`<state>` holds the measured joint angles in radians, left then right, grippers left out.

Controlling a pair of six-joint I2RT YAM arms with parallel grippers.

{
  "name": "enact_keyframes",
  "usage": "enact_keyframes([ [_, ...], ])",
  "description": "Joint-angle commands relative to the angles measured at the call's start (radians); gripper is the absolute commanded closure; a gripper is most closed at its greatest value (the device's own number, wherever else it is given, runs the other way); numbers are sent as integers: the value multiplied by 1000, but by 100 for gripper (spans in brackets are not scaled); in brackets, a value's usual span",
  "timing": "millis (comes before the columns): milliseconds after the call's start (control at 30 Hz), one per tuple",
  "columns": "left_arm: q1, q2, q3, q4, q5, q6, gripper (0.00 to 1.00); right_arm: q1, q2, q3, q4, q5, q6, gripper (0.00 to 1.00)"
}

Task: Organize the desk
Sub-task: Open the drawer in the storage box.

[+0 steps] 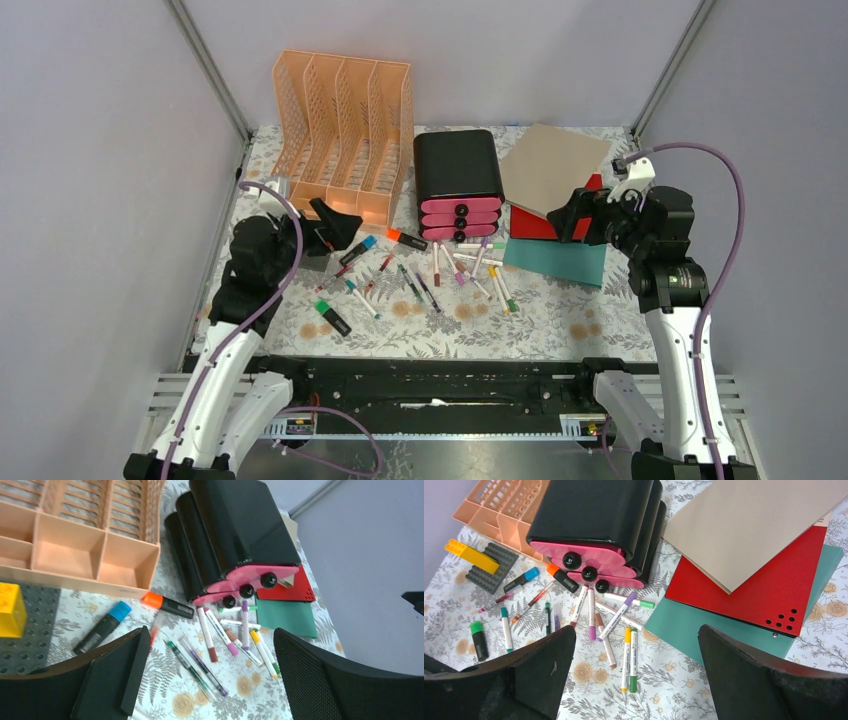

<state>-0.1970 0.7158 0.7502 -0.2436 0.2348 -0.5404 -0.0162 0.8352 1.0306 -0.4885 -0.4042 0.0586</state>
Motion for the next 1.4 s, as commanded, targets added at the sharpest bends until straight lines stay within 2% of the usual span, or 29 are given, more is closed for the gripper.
enact_keyframes([
  [0,7,-48,-22,39,113,-67,1,-4,-32,8,27,-27,43,0],
  [333,8,-103,-152,144,270,-149,1,-4,-62,-59,78,-132,-3,0],
  [400,8,-98,-165,148,289,-160,1,-5,-63,-84,84,-250,-65,0],
  [500,6,-81,-186,178,335,-193,1,-5,-59,-122,52,-500,-281,0],
  [567,-1,-65,-205,200,350,-218,1,-4,-58,-138,23,-557,-341,0],
  [700,-95,-29,-222,168,212,-209,1,-4,-43,-176,6,-574,-398,0],
  [900,-391,34,-216,159,-114,-160,1,-4,18,-175,-48,-522,-475,0],
  [967,-445,60,-202,153,-178,-137,1,-4,28,-169,-67,-488,-493,0],
  [1167,-461,75,-178,170,-226,-73,1,-6,119,-122,-141,-420,-565,0],
  [1367,-460,4,-226,222,-334,-52,1,-43,188,-56,-246,-463,-669,0],
])
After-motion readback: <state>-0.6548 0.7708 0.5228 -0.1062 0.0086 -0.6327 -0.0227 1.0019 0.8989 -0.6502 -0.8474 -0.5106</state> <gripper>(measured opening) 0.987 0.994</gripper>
